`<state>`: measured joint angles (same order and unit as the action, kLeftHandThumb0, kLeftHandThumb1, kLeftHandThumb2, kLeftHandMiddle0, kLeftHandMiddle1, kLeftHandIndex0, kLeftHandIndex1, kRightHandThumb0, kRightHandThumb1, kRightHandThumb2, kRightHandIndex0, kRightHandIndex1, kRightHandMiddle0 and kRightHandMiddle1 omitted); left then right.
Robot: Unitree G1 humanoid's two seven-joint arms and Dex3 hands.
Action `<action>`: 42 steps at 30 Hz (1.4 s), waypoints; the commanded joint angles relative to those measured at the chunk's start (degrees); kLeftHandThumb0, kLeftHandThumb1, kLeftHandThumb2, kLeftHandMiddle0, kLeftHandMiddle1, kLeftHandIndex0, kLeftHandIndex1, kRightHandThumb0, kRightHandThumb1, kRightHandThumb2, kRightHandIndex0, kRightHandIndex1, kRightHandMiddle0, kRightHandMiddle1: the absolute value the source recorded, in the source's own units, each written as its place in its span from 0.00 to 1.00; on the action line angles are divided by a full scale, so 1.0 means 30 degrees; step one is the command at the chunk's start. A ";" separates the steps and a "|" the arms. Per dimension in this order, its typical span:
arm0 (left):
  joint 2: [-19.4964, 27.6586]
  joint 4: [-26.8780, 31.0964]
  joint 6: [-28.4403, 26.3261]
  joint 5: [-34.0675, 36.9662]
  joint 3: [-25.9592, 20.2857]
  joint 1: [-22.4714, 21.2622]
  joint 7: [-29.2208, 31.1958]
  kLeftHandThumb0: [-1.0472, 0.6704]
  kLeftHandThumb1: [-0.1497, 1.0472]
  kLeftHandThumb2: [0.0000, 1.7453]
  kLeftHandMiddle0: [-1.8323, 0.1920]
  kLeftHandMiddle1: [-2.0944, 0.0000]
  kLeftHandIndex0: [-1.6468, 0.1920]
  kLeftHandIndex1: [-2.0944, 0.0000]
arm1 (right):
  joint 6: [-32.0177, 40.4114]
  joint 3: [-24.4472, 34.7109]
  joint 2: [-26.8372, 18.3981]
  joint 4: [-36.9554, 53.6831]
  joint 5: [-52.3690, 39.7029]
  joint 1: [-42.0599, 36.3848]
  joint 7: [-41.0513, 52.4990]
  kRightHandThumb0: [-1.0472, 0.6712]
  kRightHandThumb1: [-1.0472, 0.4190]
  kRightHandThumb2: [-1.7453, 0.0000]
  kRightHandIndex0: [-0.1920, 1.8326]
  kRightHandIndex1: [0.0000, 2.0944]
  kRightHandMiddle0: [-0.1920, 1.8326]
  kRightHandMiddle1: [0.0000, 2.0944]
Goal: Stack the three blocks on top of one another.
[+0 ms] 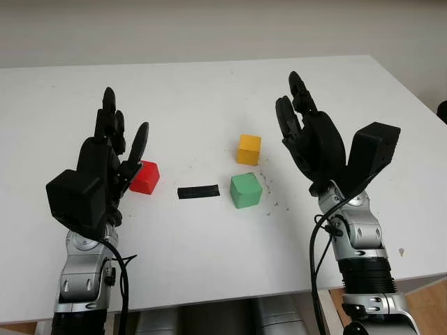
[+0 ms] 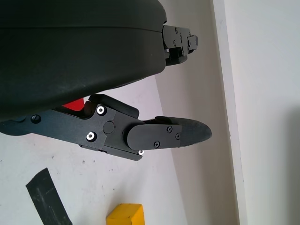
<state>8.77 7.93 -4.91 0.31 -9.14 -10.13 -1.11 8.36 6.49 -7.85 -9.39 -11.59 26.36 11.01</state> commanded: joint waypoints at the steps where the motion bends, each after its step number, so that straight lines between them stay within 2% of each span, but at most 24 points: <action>1: -0.0107 0.0218 0.0083 0.0038 0.0063 0.0045 -0.0027 0.26 1.00 0.21 0.92 0.97 0.92 0.98 | -0.0022 0.0013 -0.0074 0.0130 0.0020 0.0201 0.0043 0.25 0.00 0.75 0.01 0.02 0.02 0.02; 9: -0.0301 0.0005 0.0134 0.0575 0.0033 -0.0164 0.0125 0.29 1.00 0.18 0.91 0.97 0.92 0.98 | 0.0175 0.0094 -0.0091 0.0292 -0.0009 0.0063 -0.0044 0.24 0.00 0.75 0.01 0.03 0.02 0.03; 13: 0.0323 -0.0068 0.0224 -0.0589 -0.0014 -0.0332 -0.0397 0.28 1.00 0.14 0.84 0.94 0.86 0.95 | 0.0390 0.0096 -0.0127 0.0450 -0.0097 0.0024 0.0026 0.25 0.00 0.75 0.00 0.02 0.02 0.03; 16: 0.2352 0.0200 -0.0143 -0.1609 -0.0203 -0.0605 0.0691 0.26 1.00 0.10 0.78 0.93 0.80 0.92 | 0.0373 0.0046 -0.0149 0.0431 -0.0026 0.0085 0.0072 0.24 0.00 0.75 0.00 0.02 0.02 0.03; 21: 0.7617 0.0246 -0.0656 -0.1497 -0.0581 -0.1255 0.5893 0.28 0.94 0.03 0.80 0.96 0.81 0.94 | 0.0466 -0.0010 -0.0062 0.0576 0.0002 0.0110 -0.0035 0.23 0.00 0.76 0.01 0.03 0.02 0.03; 25: 1.1014 0.0297 -0.1313 -0.2905 -0.0104 -0.2013 0.8393 0.28 0.88 0.02 0.80 0.97 0.80 0.93 | 0.0293 0.0009 -0.0049 0.0515 0.0008 0.0039 -0.0017 0.24 0.00 0.75 0.01 0.02 0.02 0.03; 28: 1.2736 -0.0278 0.0197 -0.4380 0.0671 -0.2433 0.9342 0.29 0.85 0.02 0.80 0.97 0.80 0.94 | 0.0380 0.0068 -0.0060 0.0503 -0.0040 0.0036 -0.0035 0.24 0.00 0.75 0.00 0.02 0.02 0.03; 31: 1.3446 -0.0817 0.1109 -0.5274 0.1357 -0.2810 0.9863 0.30 0.82 0.02 0.80 0.97 0.80 0.94 | 0.0428 0.0102 -0.0098 0.0481 -0.0033 0.0074 -0.0066 0.24 0.00 0.75 0.01 0.02 0.02 0.03; 35: 1.4041 -0.1058 0.1189 -0.6761 0.2573 -0.3346 1.0772 0.33 0.80 0.02 0.80 0.97 0.79 0.94 | 0.0318 0.0048 -0.0211 0.0464 0.0057 0.0119 0.0023 0.24 0.00 0.76 0.01 0.03 0.02 0.03; 42: 1.3682 -0.1068 0.0378 -0.8210 0.3683 -0.3501 1.1392 0.37 0.81 0.03 0.82 0.98 0.78 0.95 | 0.0524 0.0034 -0.0148 0.0680 0.0115 0.0114 -0.0147 0.24 0.00 0.76 0.01 0.03 0.02 0.03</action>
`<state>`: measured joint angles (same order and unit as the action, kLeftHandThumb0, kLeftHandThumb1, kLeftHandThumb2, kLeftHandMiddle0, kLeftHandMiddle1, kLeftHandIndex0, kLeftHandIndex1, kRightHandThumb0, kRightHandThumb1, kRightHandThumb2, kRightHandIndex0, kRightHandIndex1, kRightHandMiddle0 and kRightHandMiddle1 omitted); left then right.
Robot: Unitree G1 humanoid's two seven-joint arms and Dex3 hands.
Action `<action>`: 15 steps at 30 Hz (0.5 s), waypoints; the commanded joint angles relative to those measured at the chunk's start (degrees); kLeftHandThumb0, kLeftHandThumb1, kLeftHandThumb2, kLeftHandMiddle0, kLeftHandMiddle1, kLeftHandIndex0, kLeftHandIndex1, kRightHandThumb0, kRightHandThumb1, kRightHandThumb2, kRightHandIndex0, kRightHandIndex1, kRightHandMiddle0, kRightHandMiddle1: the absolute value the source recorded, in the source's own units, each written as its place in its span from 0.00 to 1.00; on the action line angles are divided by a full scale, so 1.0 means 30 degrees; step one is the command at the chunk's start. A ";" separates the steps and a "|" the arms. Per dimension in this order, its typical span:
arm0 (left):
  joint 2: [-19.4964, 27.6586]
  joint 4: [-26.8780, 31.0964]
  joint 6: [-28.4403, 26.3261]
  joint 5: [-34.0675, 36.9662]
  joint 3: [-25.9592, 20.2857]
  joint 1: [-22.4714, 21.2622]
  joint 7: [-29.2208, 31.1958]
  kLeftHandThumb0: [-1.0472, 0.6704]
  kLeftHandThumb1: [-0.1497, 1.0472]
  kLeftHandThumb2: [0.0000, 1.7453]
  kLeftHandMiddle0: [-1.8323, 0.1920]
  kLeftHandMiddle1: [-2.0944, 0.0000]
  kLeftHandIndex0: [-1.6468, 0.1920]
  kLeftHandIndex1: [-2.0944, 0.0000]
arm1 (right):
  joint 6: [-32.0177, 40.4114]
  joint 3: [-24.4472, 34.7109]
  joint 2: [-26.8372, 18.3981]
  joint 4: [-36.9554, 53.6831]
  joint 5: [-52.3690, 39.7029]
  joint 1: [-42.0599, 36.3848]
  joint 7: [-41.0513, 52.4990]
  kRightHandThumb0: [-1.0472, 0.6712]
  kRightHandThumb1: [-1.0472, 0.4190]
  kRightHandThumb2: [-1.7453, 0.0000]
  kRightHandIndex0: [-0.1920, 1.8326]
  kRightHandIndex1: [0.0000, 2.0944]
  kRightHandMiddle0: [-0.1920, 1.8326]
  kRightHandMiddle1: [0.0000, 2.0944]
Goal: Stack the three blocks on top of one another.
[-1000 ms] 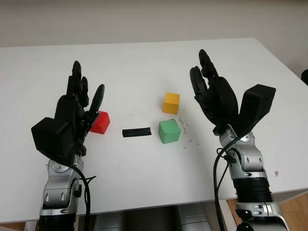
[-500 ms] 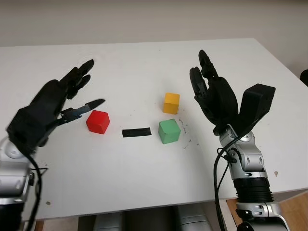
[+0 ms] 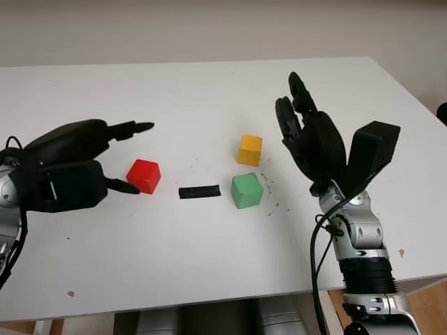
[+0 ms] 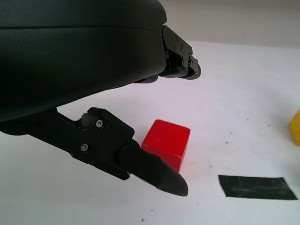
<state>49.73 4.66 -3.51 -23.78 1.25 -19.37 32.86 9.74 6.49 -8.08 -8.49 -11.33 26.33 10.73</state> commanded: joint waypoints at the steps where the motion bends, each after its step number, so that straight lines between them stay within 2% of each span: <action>1: -0.0050 -0.0035 -0.0022 -0.0155 0.0280 -0.0414 0.0091 0.39 0.81 0.03 0.83 0.98 0.78 0.95 | 0.0120 0.0034 -0.0076 0.0413 0.0016 0.0125 -0.0058 0.24 0.00 0.76 0.01 0.03 0.02 0.03; 6: -0.0460 -0.1332 0.2016 -0.0465 0.0713 -0.0334 -0.1129 0.43 0.82 0.03 0.80 0.97 0.76 0.95 | -0.0026 0.0016 -0.0076 0.0290 0.0041 0.0169 -0.0002 0.24 0.00 0.76 0.01 0.03 0.02 0.03; 15: -0.1143 -0.1776 0.1982 -0.2322 0.1493 -0.0471 -0.2317 0.45 0.85 0.04 0.77 0.96 0.73 0.94 | 0.0001 0.0047 -0.0134 0.0288 0.0010 0.0163 0.0101 0.24 0.00 0.76 0.01 0.03 0.02 0.03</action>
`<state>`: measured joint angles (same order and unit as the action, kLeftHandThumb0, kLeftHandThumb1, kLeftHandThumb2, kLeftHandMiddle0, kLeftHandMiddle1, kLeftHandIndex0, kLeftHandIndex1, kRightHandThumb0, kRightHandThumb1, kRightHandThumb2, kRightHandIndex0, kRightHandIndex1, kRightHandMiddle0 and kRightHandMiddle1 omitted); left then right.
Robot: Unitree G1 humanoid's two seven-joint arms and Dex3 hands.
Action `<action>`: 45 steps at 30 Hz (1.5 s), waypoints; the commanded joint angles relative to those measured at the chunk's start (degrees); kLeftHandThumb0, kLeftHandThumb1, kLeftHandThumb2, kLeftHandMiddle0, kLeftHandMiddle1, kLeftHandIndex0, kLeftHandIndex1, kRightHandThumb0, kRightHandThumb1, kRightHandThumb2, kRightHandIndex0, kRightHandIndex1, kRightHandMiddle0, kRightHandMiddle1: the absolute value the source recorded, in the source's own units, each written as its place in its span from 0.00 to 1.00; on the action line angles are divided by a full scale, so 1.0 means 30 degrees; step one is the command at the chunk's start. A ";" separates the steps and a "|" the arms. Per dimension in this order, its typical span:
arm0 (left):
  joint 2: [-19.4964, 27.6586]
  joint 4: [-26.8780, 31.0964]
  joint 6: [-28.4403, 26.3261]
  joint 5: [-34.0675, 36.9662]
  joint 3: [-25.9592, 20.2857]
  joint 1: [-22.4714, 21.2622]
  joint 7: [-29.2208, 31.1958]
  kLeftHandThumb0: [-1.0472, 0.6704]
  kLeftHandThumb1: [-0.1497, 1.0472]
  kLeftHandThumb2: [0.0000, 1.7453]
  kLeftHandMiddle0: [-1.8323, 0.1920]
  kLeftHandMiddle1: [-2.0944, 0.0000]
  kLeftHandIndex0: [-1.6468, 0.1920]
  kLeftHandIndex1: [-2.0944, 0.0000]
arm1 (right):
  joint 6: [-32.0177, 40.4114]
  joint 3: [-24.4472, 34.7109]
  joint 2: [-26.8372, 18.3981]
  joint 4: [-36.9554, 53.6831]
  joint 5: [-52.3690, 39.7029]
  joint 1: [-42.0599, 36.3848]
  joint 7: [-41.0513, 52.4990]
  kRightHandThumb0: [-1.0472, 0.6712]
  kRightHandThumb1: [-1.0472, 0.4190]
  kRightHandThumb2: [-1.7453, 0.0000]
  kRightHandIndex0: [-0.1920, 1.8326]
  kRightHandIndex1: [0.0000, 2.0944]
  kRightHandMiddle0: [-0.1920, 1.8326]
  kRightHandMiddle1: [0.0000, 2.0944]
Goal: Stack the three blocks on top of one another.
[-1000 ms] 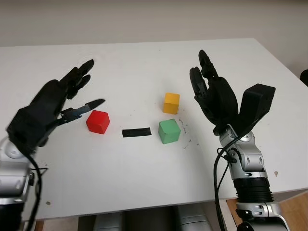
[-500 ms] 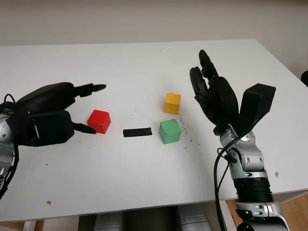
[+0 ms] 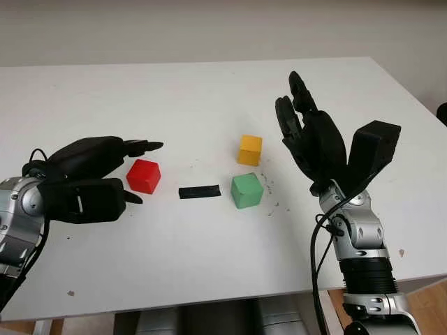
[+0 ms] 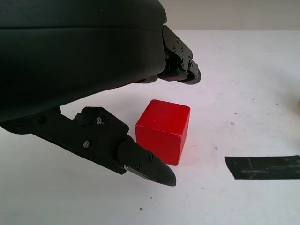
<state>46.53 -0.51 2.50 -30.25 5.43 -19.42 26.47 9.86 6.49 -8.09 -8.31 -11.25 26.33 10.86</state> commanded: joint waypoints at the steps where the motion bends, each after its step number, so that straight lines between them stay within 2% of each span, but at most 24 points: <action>1: -0.0128 -0.0064 -0.0059 -0.0280 0.0140 -0.0472 -0.0236 0.46 0.85 0.04 0.77 0.96 0.73 0.94 | -0.0034 0.0063 -0.0126 0.0215 -0.0045 0.0172 0.0085 0.24 0.00 0.77 0.01 0.03 0.02 0.03; 5: -0.0288 -0.0029 -0.0188 -0.0586 0.0266 -0.0502 -0.0267 0.46 0.86 0.03 0.76 0.96 0.72 0.94 | -0.0049 0.0053 -0.0137 0.0176 0.0041 0.0186 0.0020 0.24 0.00 0.77 0.02 0.03 0.03 0.03; 16: -0.0177 -0.0959 0.0927 -0.2260 0.0868 -0.0763 -0.1427 0.49 0.84 0.03 0.70 0.95 0.68 0.93 | -0.0057 -0.0002 -0.0254 0.0386 0.0055 0.0081 0.0215 0.24 0.00 0.76 0.01 0.02 0.02 0.02; 27: -0.0482 -0.1792 0.1171 -0.2176 0.1100 -0.1033 -0.1600 0.48 0.85 0.03 0.64 0.92 0.63 0.90 | -0.0096 -0.0013 -0.0177 0.0518 0.0061 0.0029 0.0133 0.23 0.00 0.77 0.02 0.03 0.03 0.03; 30: -0.0824 -0.2207 0.1230 -0.1957 0.1020 -0.1064 -0.1994 0.48 0.87 0.03 0.79 0.49 0.70 0.69 | -0.0103 -0.0031 -0.0208 0.0535 0.0088 0.0022 0.0160 0.23 0.00 0.76 0.01 0.03 0.03 0.03; 31: -0.0975 -0.2353 0.1291 -0.1747 0.0952 -0.1069 -0.2120 0.49 0.87 0.03 0.81 0.37 0.72 0.60 | -0.0059 -0.0035 -0.0219 0.0562 0.0074 0.0018 0.0185 0.23 0.00 0.76 0.01 0.03 0.03 0.03; 32: -0.1137 -0.2401 0.1166 -0.1513 0.0888 -0.1079 -0.2095 0.49 0.88 0.03 0.81 0.32 0.74 0.55 | -0.0082 -0.0036 -0.0213 0.0563 0.0073 0.0010 0.0192 0.23 0.00 0.76 0.01 0.03 0.03 0.03; 36: -0.1852 -0.2385 0.0693 0.0240 0.0372 -0.0988 -0.1773 0.45 0.94 0.03 0.79 0.18 0.76 0.39 | 0.0005 -0.0037 -0.0197 0.0629 0.0070 -0.0001 0.0162 0.24 0.00 0.76 0.01 0.03 0.03 0.03; 39: -0.2417 -0.2220 -0.0069 0.1297 0.0038 -0.0904 -0.1740 0.44 0.96 0.03 0.75 0.14 0.75 0.34 | -0.0029 -0.0064 -0.0223 0.0564 0.0146 0.0024 0.0139 0.23 0.00 0.76 0.02 0.03 0.03 0.03; 41: -0.2894 -0.1918 -0.0928 0.1703 -0.0162 -0.0816 -0.1896 0.43 0.96 0.03 0.70 0.15 0.75 0.33 | -0.0102 -0.0073 -0.0222 0.0539 0.0140 0.0015 0.0188 0.23 0.00 0.76 0.01 0.03 0.03 0.03; 45: -0.3552 -0.1191 -0.2813 0.1655 -0.0184 -0.0767 -0.2143 0.45 0.95 0.03 0.66 0.19 0.74 0.32 | -0.0042 -0.0078 -0.0155 0.0654 0.0135 -0.0011 0.0110 0.24 0.00 0.76 0.02 0.03 0.03 0.03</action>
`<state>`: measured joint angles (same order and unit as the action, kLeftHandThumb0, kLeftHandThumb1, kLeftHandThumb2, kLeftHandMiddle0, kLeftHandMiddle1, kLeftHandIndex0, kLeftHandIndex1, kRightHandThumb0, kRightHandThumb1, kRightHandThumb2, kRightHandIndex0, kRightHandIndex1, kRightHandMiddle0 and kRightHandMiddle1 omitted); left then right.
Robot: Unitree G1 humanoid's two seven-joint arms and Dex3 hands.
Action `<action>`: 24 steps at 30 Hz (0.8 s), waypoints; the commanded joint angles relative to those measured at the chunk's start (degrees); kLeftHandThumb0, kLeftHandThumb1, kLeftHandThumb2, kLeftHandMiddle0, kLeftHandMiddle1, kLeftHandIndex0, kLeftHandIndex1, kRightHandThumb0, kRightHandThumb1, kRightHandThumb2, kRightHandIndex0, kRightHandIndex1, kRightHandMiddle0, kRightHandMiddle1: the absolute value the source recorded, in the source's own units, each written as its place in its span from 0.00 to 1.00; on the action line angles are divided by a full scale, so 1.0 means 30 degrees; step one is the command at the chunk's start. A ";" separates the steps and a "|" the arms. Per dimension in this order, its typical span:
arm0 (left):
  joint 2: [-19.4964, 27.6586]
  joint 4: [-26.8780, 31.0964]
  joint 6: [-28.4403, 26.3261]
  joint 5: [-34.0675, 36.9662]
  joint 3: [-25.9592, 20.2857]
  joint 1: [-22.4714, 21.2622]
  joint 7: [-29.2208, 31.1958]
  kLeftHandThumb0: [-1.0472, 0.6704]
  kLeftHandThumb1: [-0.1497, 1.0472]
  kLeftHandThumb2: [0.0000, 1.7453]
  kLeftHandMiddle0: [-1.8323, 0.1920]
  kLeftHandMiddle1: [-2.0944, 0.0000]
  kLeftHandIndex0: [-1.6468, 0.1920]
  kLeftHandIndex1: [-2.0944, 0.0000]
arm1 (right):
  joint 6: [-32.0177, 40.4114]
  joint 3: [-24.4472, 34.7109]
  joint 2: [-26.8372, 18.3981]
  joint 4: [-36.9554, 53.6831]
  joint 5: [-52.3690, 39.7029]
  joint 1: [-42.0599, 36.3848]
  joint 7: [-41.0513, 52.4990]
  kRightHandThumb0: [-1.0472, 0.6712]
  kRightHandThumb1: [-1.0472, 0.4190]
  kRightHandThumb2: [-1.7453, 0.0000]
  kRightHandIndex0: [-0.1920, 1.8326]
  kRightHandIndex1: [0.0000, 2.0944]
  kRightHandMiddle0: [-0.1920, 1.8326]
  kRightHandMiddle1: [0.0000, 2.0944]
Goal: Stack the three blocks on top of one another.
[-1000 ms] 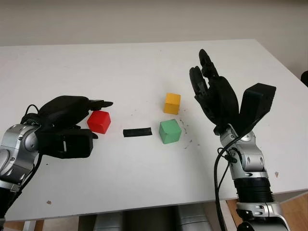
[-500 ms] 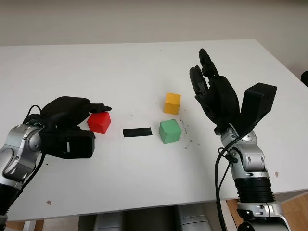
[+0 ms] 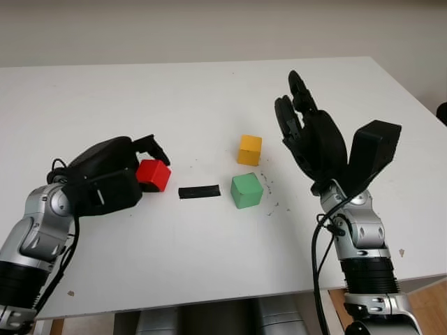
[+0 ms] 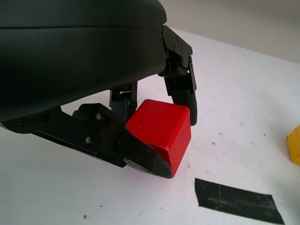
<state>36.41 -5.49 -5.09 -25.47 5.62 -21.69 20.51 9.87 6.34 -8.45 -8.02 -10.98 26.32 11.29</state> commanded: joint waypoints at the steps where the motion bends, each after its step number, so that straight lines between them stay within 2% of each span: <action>1: -0.0345 0.0634 -0.0687 0.0077 -0.0247 -0.0002 -0.0191 0.45 0.94 0.03 0.65 0.19 0.73 0.32 | -0.0027 -0.0031 -0.0023 0.0573 0.0065 -0.0017 -0.0085 0.24 0.00 0.76 0.02 0.03 0.03 0.03; 9: -0.1022 0.1742 -0.3443 0.0014 -0.0015 -0.0312 0.0280 0.48 0.91 0.03 0.64 0.16 0.71 0.28 | -0.0105 -0.0088 -0.0075 0.0505 0.0082 -0.0036 -0.0042 0.24 0.00 0.76 0.01 0.03 0.03 0.02; 15: -0.0396 0.3337 -0.6304 -0.1310 0.1391 -0.1664 0.2900 0.48 0.89 0.03 0.63 0.15 0.71 0.28 | 0.0040 -0.0057 0.0048 0.0461 -0.0013 0.0005 -0.0096 0.24 0.00 0.77 0.02 0.03 0.03 0.03; 24: -0.0423 0.4817 -0.8732 -0.3493 0.3596 -0.3933 0.6100 0.49 0.87 0.03 0.60 0.13 0.68 0.26 | -0.0424 -0.0233 0.0189 0.0210 0.0171 0.0021 -0.0128 0.24 0.00 0.76 0.02 0.03 0.04 0.03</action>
<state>35.16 7.82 -30.75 -35.19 15.61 -31.52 38.22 9.60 5.87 -8.27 -7.97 -10.66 26.31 10.93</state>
